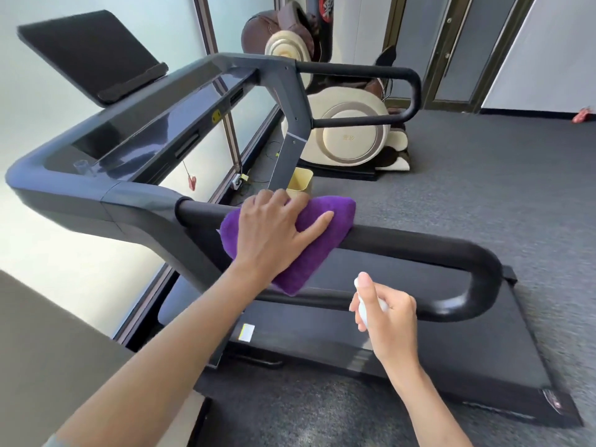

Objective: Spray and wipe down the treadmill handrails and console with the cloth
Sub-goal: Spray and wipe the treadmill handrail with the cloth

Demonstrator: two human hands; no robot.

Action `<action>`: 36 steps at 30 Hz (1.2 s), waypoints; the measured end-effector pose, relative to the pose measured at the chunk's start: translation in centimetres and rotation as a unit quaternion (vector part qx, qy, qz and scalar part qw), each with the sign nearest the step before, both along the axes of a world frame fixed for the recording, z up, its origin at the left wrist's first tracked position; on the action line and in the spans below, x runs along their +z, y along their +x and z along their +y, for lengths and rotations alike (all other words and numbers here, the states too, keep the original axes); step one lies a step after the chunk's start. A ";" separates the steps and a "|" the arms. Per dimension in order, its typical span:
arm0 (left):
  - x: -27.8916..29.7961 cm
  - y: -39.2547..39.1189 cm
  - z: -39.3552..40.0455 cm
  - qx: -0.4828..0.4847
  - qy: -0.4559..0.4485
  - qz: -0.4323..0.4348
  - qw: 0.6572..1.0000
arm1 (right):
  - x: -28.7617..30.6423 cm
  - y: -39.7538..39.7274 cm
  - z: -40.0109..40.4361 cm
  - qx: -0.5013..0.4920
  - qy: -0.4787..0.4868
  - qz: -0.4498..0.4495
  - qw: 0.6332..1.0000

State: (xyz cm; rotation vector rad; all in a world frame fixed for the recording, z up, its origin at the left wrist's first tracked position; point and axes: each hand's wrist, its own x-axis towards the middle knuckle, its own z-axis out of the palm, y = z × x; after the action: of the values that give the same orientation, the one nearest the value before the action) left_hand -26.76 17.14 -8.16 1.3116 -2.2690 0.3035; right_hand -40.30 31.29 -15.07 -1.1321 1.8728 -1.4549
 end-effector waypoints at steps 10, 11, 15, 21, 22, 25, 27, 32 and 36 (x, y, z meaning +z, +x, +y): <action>1.0 2.8 -2.1 0.142 0.042 0.049 0.988 | -0.6 -1.6 1.2 -0.015 -0.027 -0.012 0.999; 0.9 0.7 -1.2 0.124 0.049 0.041 0.990 | -0.8 -1.6 1.4 -0.015 -0.025 -0.011 1.000; 0.6 -4.3 1.2 0.057 0.048 0.009 0.997 | -0.8 -1.6 1.7 -0.002 -0.013 0.000 1.000; 0.6 3.4 -2.2 0.049 0.033 0.041 0.997 | -0.2 -2.5 2.0 -0.023 -0.017 -0.004 1.000; 0.6 4.5 -2.6 0.069 0.035 0.052 0.996 | -0.2 -2.8 2.1 -0.028 -0.022 -0.006 0.999; 0.3 3.7 -2.3 0.139 0.034 0.063 0.988 | -0.2 -3.8 3.0 -0.043 -0.030 -0.011 0.999; 0.1 1.2 -1.0 0.159 0.033 0.059 0.985 | -0.2 -4.5 3.5 -0.054 -0.031 -0.014 0.998; 0.5 -8.0 2.9 0.074 0.048 0.024 0.996 | 0.3 -6.4 4.8 -0.067 -0.038 -0.006 0.997; 0.5 -16.1 6.3 -0.043 0.058 -0.004 0.997 | 0.9 -7.7 5.8 -0.081 -0.056 -0.012 0.995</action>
State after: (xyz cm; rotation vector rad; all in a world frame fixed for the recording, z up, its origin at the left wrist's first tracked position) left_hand -42.83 23.46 -7.70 1.2665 -2.3729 0.1496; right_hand -47.96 37.11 -14.20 -1.0292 1.9255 -1.6725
